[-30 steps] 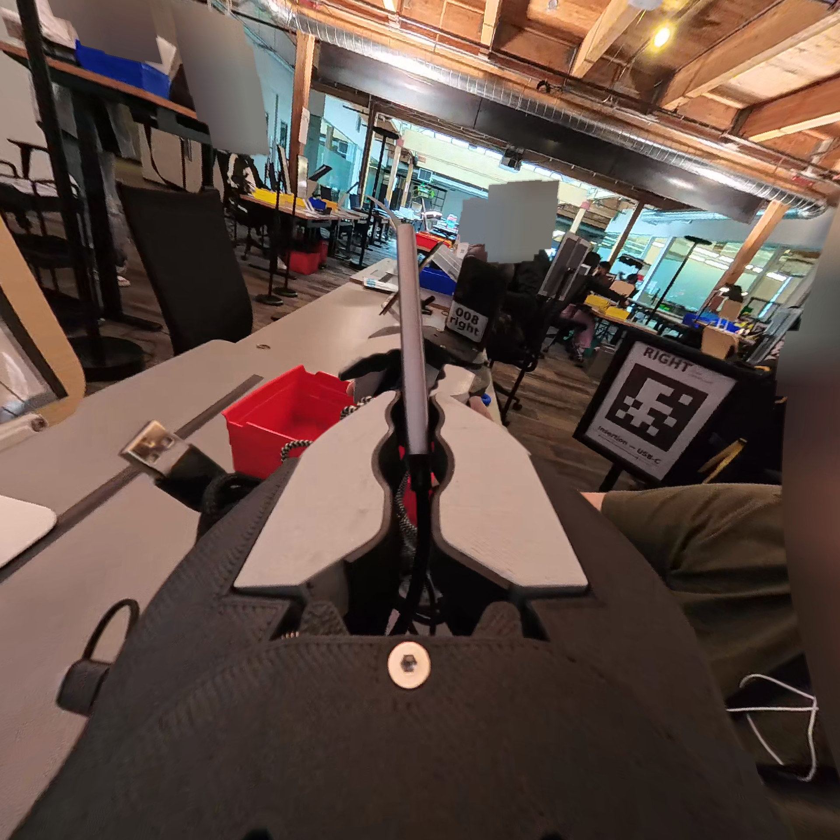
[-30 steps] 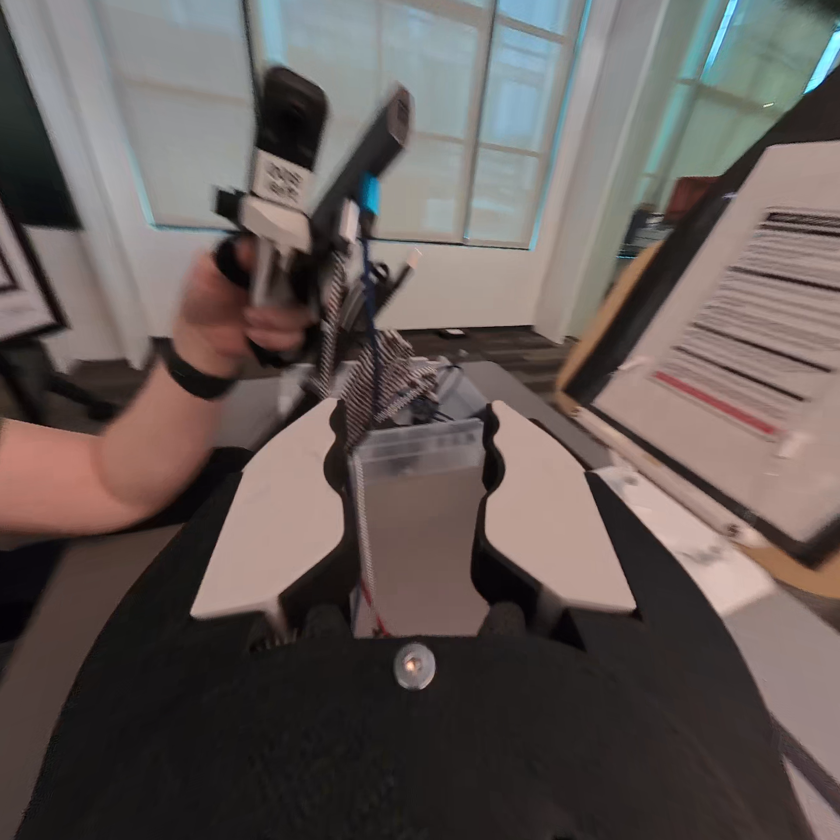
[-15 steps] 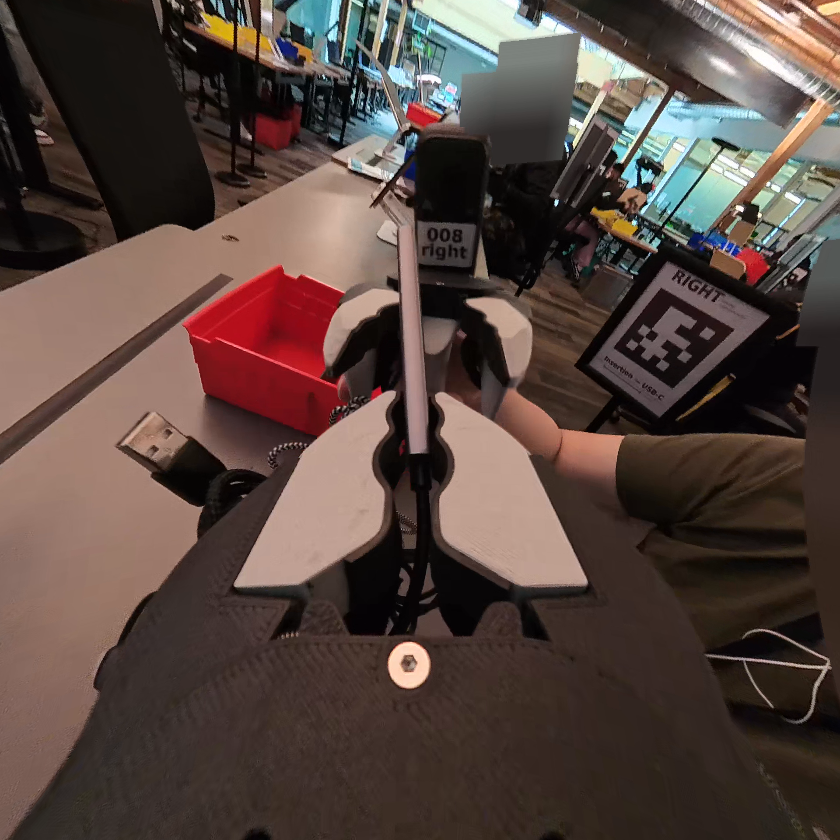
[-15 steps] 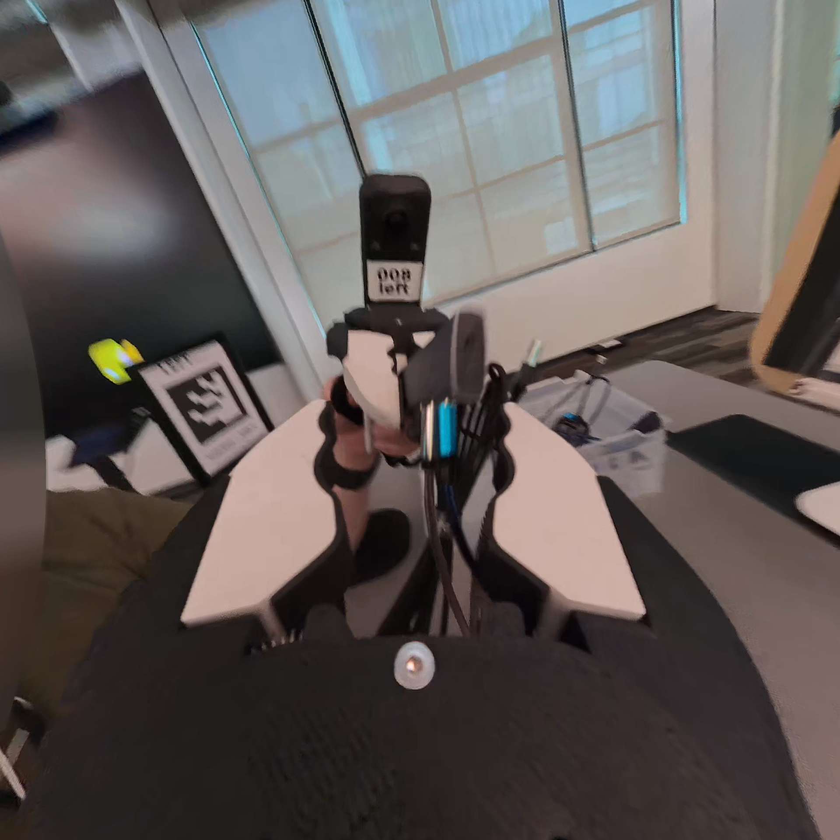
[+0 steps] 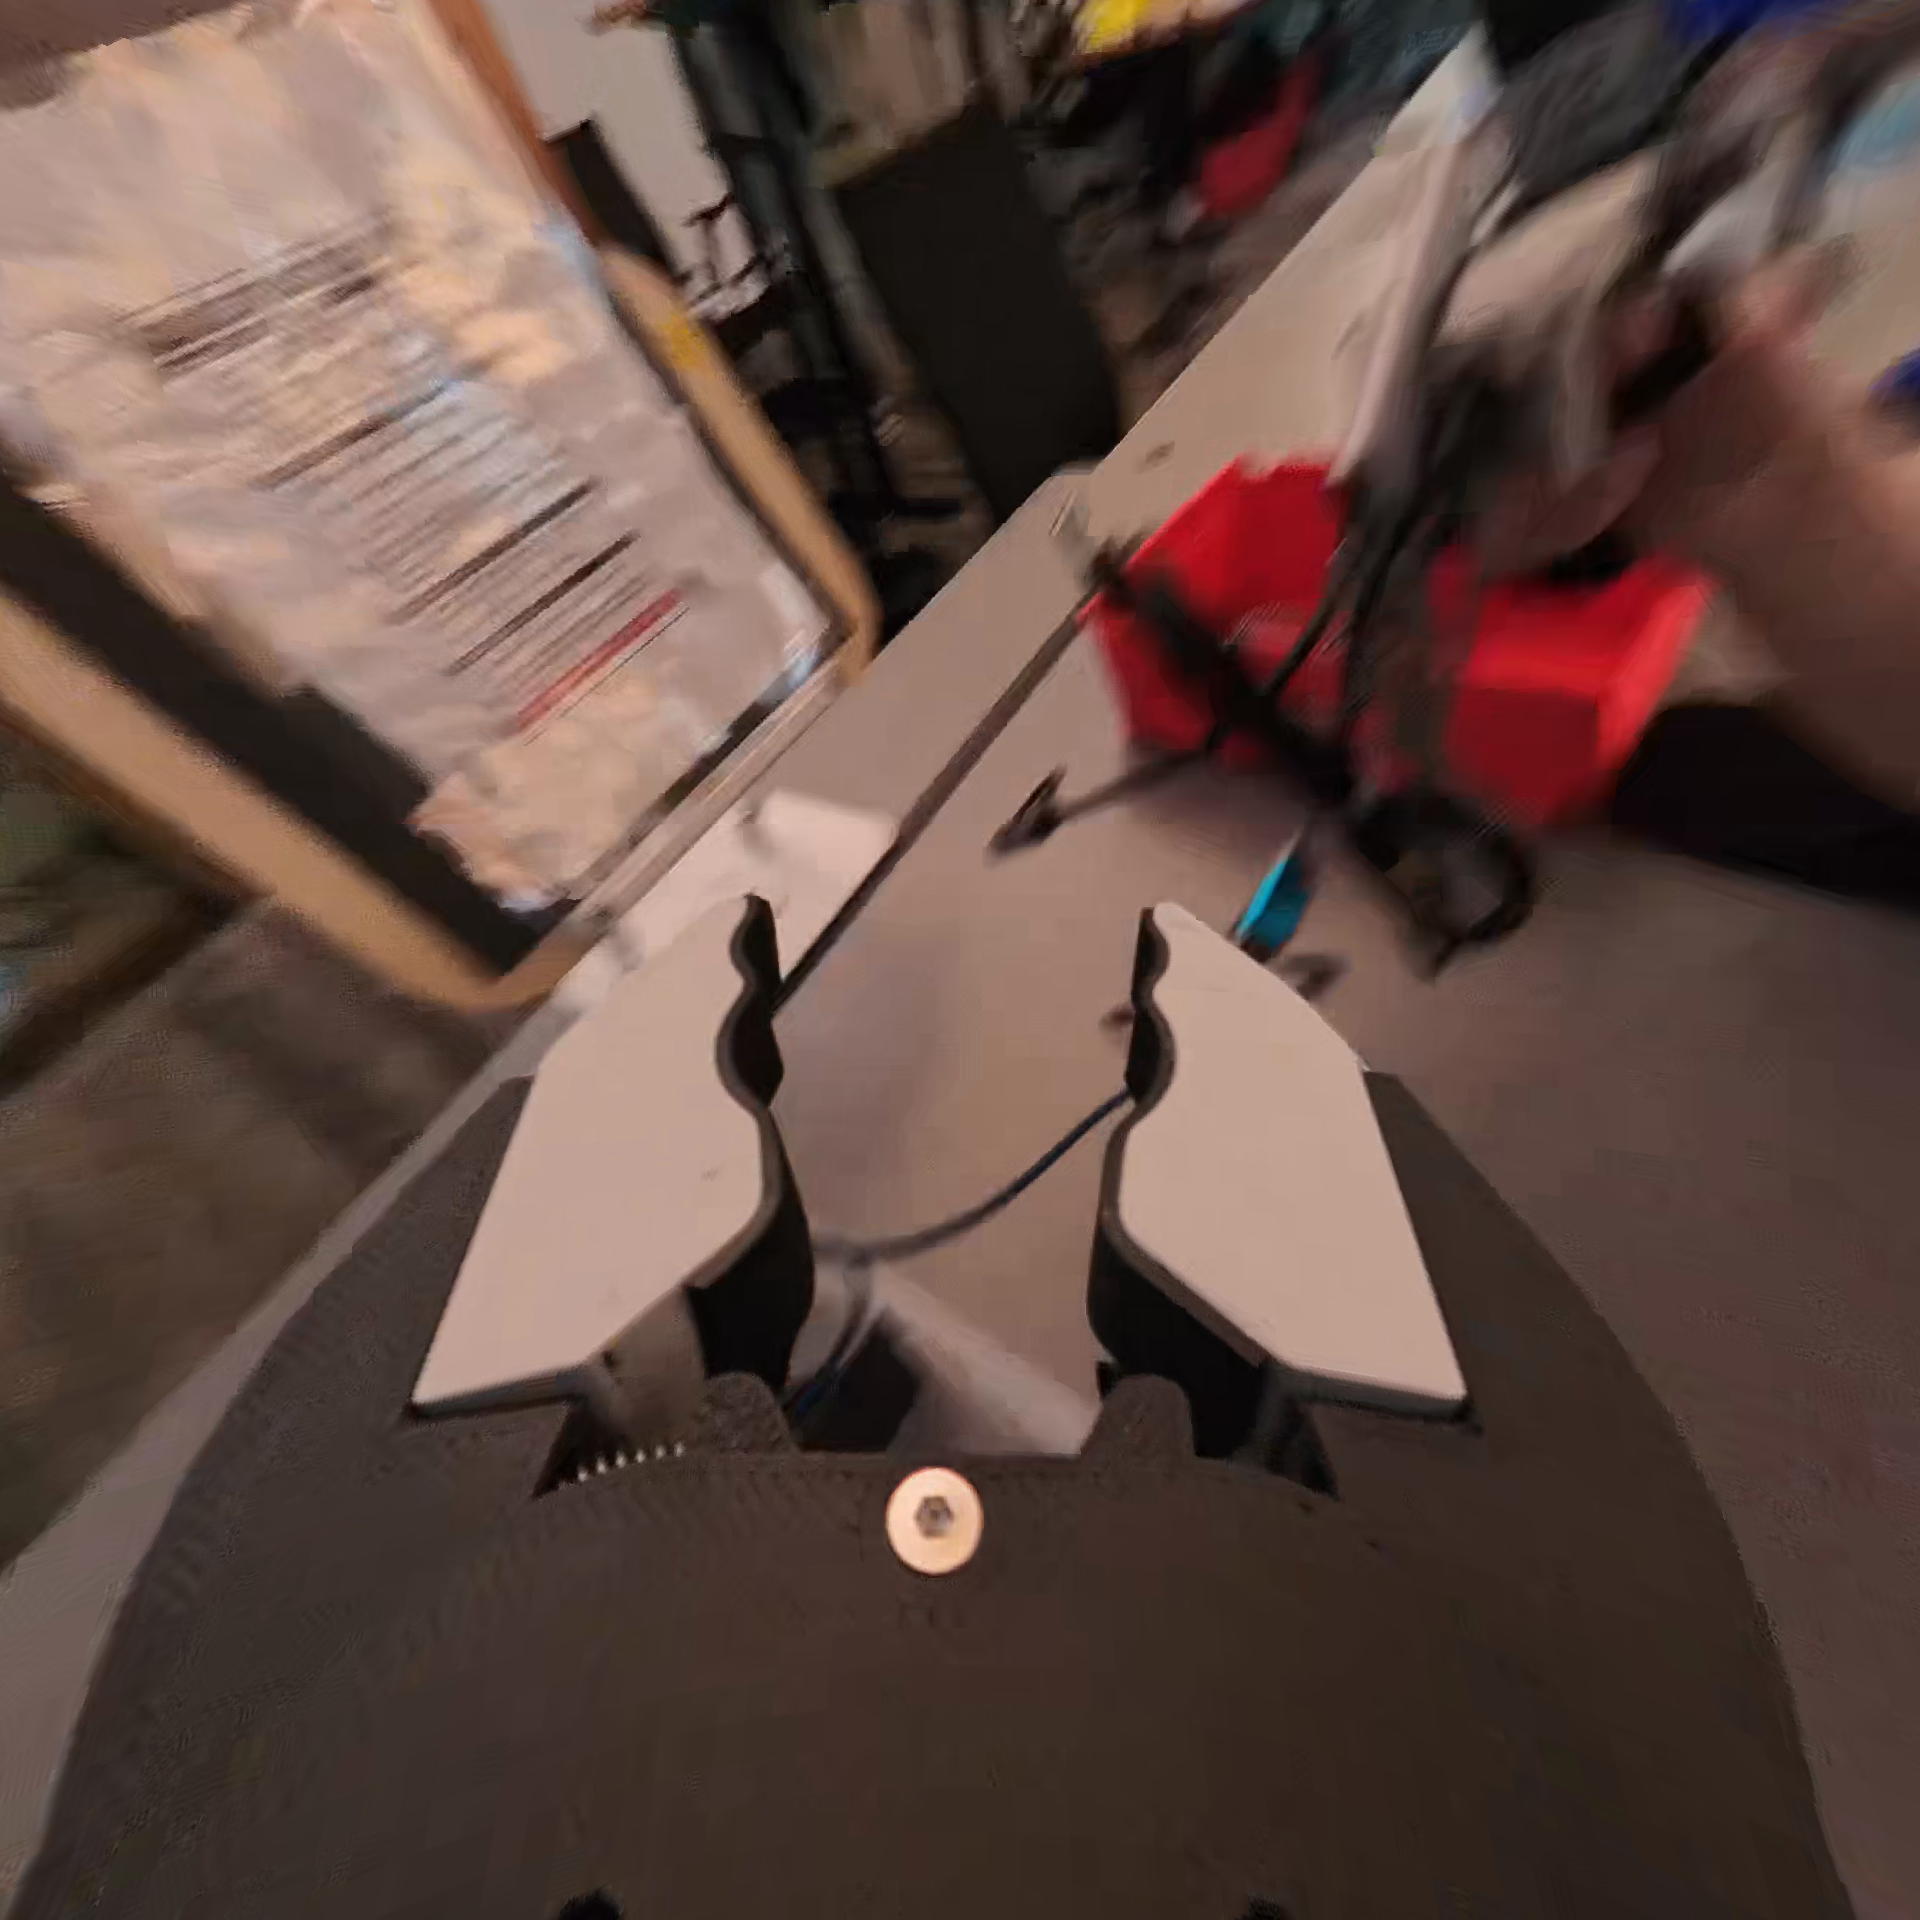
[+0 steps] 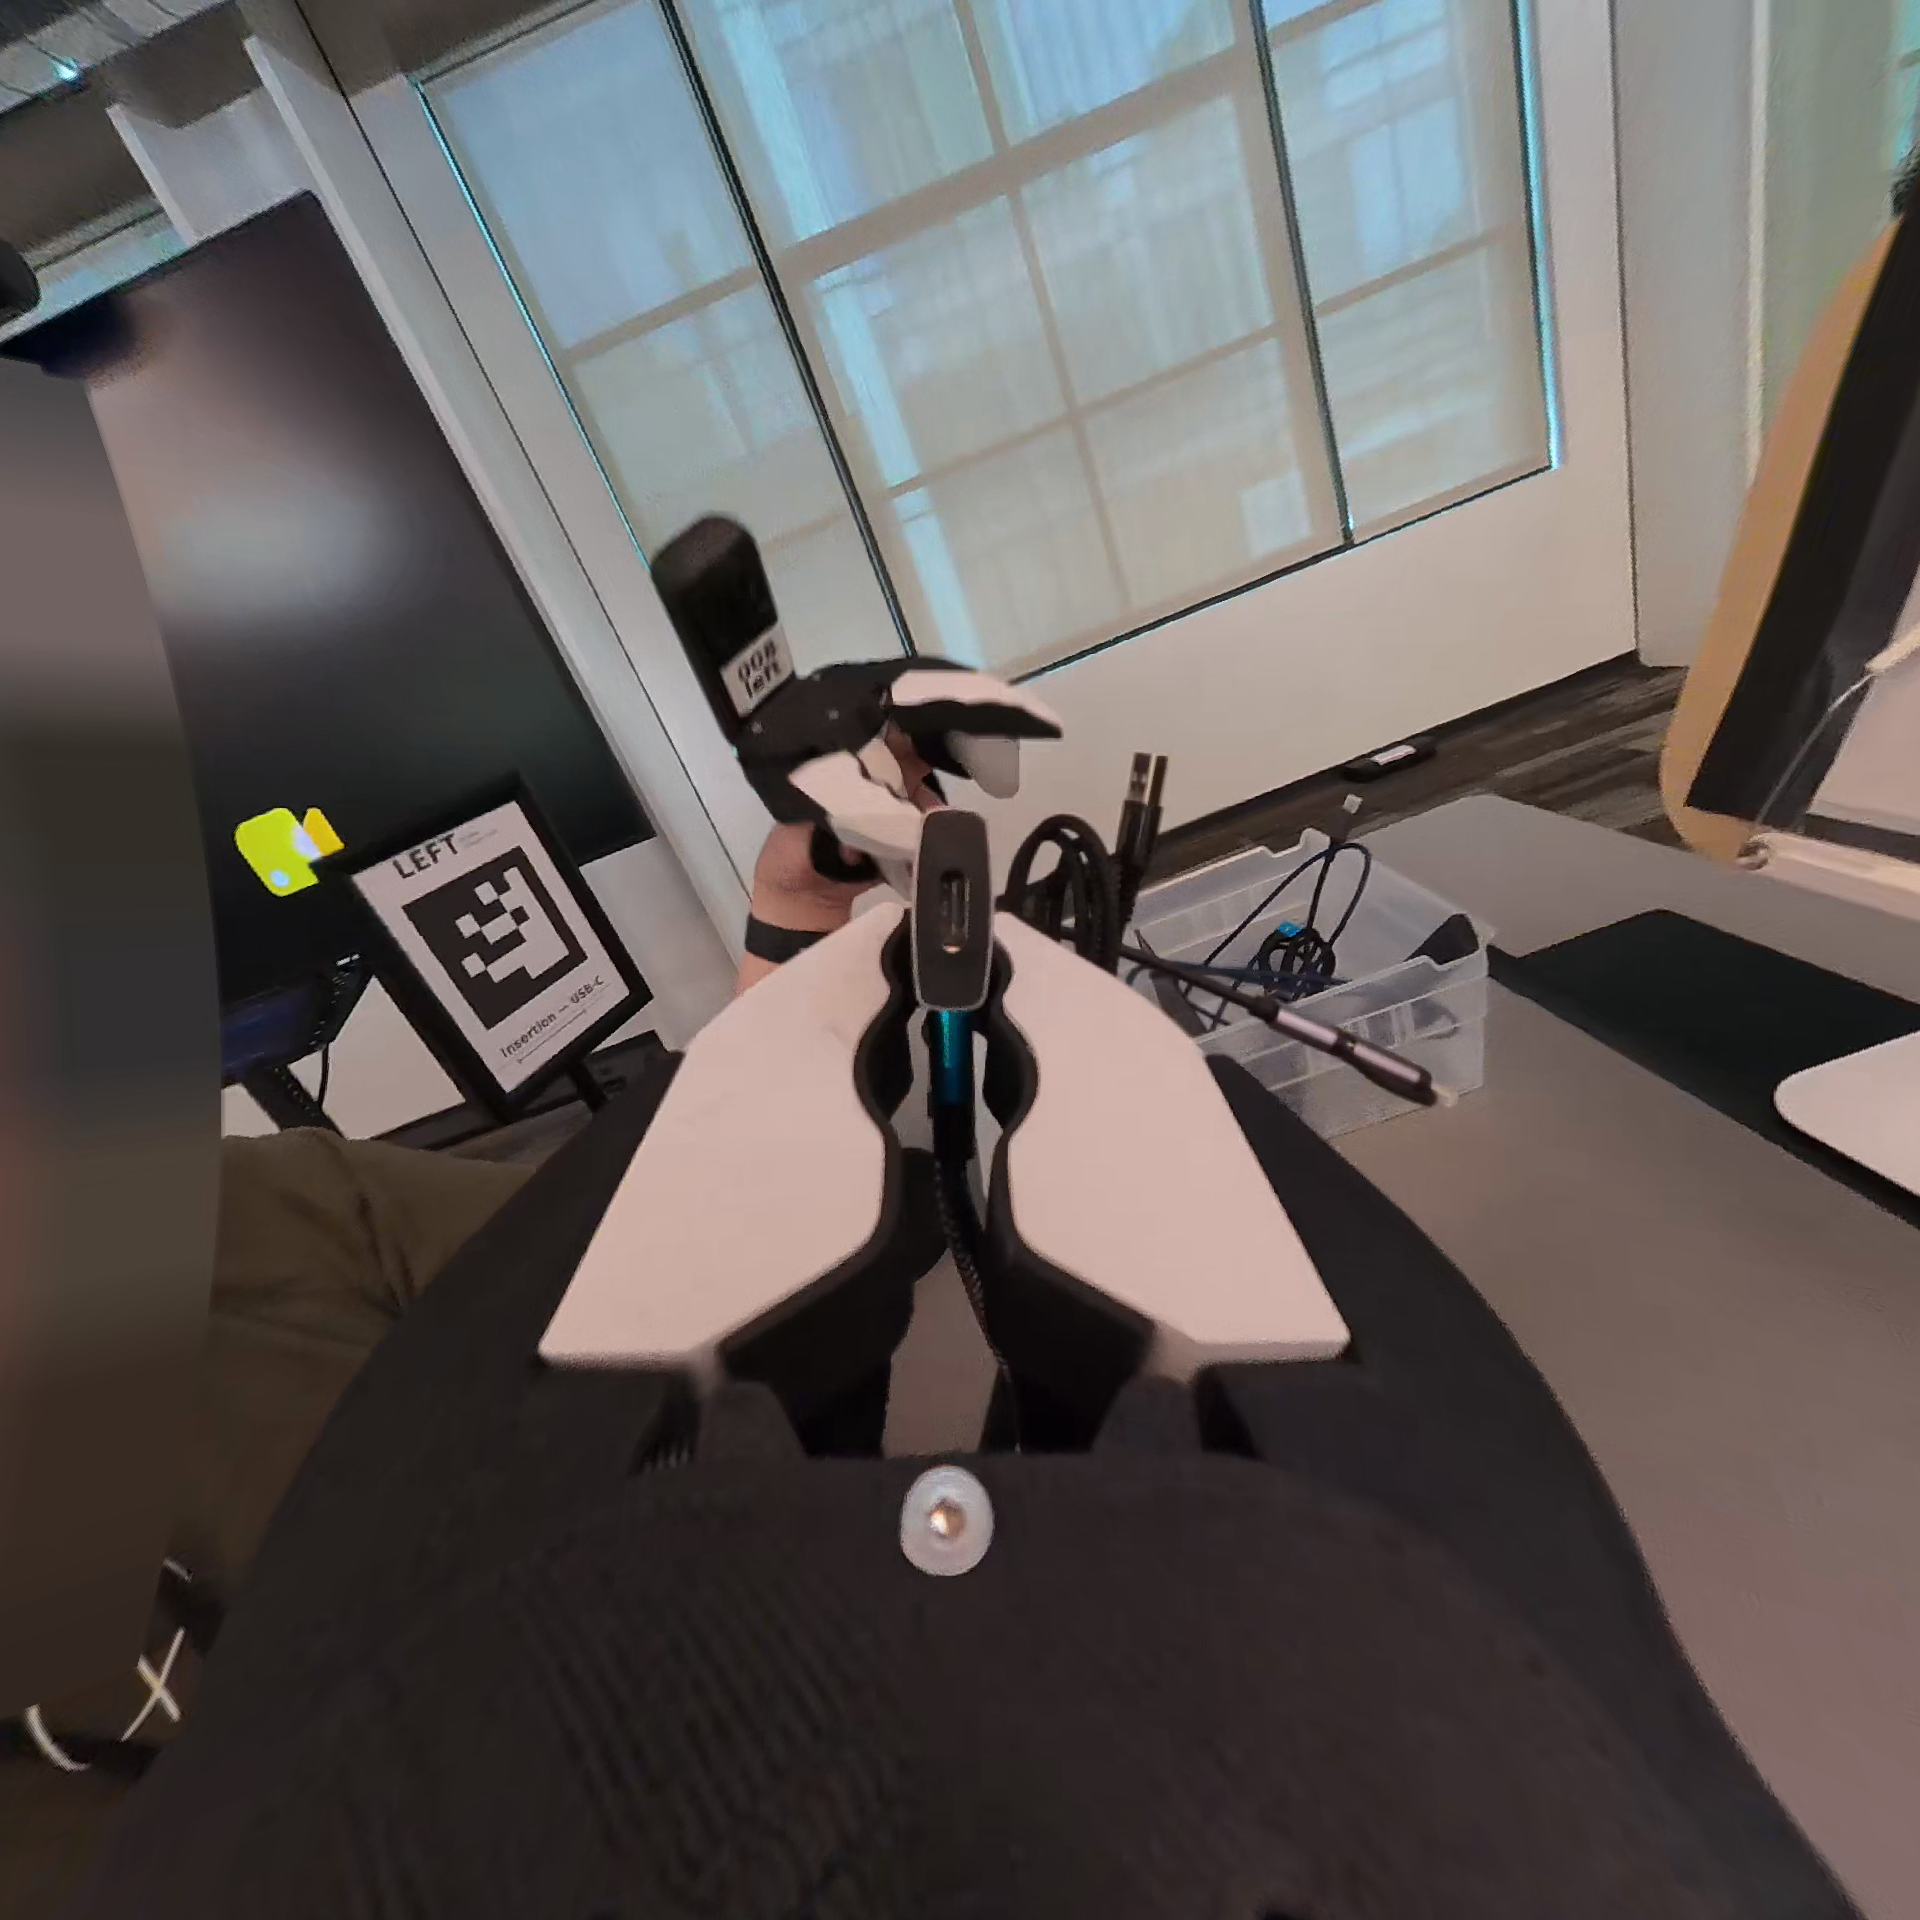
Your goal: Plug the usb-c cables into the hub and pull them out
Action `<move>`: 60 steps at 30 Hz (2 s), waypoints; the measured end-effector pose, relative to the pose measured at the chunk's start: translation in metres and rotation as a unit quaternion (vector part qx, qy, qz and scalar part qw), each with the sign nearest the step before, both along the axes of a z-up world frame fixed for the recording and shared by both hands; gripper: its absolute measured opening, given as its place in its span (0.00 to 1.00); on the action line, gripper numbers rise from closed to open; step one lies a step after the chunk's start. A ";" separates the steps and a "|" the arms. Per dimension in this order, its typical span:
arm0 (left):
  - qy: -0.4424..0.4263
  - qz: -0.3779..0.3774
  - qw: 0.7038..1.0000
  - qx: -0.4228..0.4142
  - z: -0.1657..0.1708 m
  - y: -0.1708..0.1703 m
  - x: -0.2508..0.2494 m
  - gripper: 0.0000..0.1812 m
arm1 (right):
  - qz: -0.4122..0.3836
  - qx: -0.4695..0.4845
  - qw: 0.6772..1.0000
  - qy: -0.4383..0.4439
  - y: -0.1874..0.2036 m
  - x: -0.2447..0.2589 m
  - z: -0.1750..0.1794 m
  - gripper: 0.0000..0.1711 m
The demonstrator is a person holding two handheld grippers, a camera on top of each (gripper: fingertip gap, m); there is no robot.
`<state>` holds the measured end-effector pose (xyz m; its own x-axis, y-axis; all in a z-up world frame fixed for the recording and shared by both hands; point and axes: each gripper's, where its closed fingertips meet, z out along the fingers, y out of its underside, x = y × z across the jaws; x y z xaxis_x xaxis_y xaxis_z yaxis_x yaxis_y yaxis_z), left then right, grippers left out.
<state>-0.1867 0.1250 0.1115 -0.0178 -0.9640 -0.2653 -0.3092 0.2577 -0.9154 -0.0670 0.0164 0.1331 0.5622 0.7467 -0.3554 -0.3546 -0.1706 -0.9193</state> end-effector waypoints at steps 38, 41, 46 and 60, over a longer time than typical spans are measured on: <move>-0.092 0.070 0.987 0.110 0.048 -0.030 0.031 0.03 | -0.062 0.012 0.995 -0.073 -0.014 0.019 0.009 0.05; -0.059 0.005 0.998 0.032 0.027 -0.058 0.063 0.03 | -0.074 0.009 0.994 -0.078 -0.017 0.029 0.010 0.05; 0.080 -0.008 0.997 0.009 -0.039 -0.059 0.098 0.03 | -0.086 -0.024 0.992 -0.092 -0.014 0.046 -0.003 0.04; 0.184 -0.048 0.975 -0.116 -0.073 -0.033 0.069 0.41 | -0.026 -0.095 0.992 -0.076 0.006 0.039 -0.040 0.05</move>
<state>-0.1177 0.0918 0.0382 -0.1628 -0.9867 0.0016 -0.6131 0.0999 -0.7836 -0.0279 0.0226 0.0934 0.6563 0.6425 -0.3955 -0.2271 -0.3317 -0.9156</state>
